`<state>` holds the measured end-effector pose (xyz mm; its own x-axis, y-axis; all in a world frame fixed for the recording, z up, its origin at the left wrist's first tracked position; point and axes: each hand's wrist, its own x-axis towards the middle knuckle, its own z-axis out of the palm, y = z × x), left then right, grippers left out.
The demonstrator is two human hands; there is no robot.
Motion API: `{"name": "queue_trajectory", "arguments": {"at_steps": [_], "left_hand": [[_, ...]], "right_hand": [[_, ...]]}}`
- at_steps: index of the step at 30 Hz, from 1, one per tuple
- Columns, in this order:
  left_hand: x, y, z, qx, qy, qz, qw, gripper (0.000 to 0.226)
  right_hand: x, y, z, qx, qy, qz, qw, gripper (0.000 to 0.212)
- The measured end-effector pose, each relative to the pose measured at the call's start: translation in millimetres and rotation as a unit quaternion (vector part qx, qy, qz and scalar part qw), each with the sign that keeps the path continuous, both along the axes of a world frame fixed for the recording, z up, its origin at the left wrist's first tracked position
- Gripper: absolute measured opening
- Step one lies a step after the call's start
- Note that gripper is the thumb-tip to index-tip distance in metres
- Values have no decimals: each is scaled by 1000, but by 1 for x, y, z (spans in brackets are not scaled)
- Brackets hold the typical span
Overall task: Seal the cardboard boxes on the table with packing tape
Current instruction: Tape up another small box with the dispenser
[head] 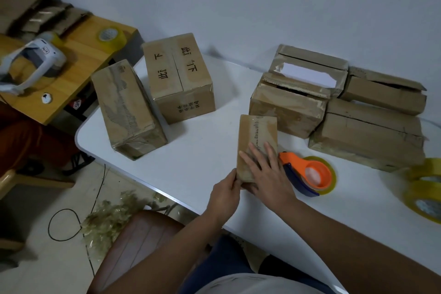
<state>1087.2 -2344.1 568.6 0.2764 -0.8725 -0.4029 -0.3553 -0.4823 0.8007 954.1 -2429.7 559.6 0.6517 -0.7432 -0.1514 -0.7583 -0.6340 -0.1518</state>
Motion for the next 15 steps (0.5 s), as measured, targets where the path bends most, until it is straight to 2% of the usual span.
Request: {"name": "queue_trajectory", "arguments": {"at_steps": [3,5,7,9,11,13,15], "left_hand": [[21,5,-4,-63,-28,-71,995,37],[40,3,-4,-70,-30,-101,992,39],[63,-6,-1,-53,-58,-74,994,40],[78,-22,5,-31,-133,-4,991,45],[71,-39,18,-43,-251,-10,967,49],[47,-54,24,-60,-302,-124,943,60],[25,-57,16,-9,-351,-232,907,81]], "right_hand": [[-1,-3,2,30,-19,15,999,89],[4,-2,6,87,-73,7,993,86],[14,3,15,180,-170,-14,969,79],[23,8,26,255,-280,-32,925,67],[26,7,35,227,-358,-75,903,56],[20,0,38,154,-422,-155,880,47],[8,-8,38,125,-445,-227,857,40]]}}
